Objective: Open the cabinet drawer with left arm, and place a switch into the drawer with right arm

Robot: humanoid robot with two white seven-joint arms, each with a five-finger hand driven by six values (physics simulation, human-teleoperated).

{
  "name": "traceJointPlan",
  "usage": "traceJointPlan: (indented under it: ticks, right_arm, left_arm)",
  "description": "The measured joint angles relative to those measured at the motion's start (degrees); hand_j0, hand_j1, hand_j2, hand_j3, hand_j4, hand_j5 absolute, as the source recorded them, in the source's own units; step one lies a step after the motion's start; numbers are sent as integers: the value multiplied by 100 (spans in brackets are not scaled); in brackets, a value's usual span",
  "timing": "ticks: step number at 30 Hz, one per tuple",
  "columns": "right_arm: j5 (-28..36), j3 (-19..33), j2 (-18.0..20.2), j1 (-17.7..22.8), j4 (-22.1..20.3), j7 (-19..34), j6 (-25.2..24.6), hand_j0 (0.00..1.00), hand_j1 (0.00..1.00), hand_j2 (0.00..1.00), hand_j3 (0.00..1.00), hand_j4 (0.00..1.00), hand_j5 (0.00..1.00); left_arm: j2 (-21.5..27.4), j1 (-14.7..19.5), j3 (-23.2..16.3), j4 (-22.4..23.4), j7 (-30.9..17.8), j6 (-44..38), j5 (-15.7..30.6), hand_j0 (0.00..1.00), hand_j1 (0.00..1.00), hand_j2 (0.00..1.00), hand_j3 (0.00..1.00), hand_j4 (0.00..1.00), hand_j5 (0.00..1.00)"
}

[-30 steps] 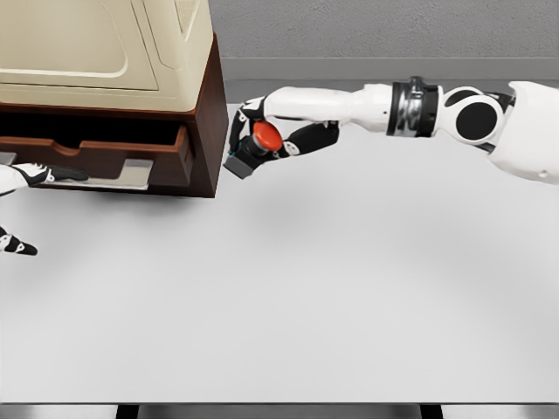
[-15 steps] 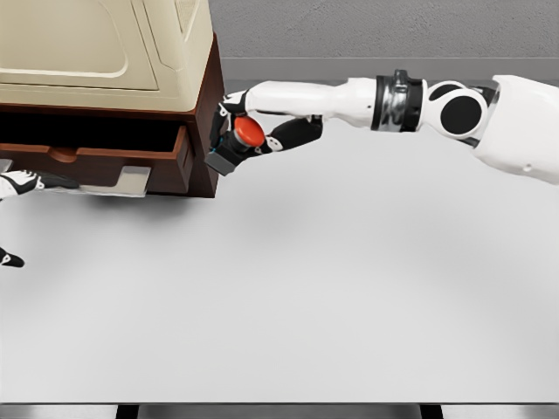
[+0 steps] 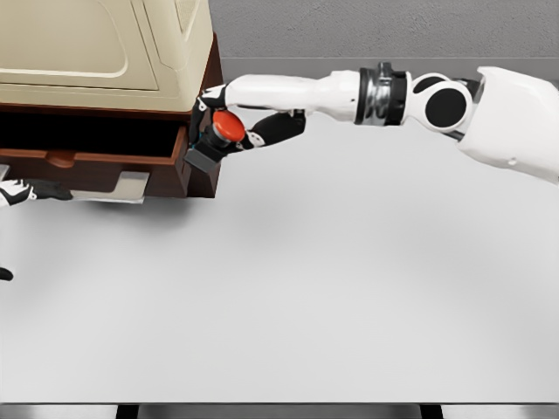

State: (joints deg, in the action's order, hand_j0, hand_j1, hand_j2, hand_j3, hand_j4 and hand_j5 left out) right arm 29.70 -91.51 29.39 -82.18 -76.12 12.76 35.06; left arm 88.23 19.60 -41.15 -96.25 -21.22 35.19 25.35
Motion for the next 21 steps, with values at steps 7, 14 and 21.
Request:
traceJointPlan:
  ticks: [7,14,21]
  right_arm:
    - [152,86,-230,-18,157,216,0,40,40,40,40,40,40]
    - [241,193,-504,-44,380,398,3,40,40,40,40,40,40]
    - [259,291,-727,-53,658,477,2,40,40,40,40,40,40]
  left_arm:
    - [230,-35,25,-62,-15,8,45,100,100,100,100,100,100]
    - [262,-9,85,-22,62,-7,18,100,100,100,100,100,100]
    - [288,-35,251,-48,74,-8,9,100,100,100,100,100,100]
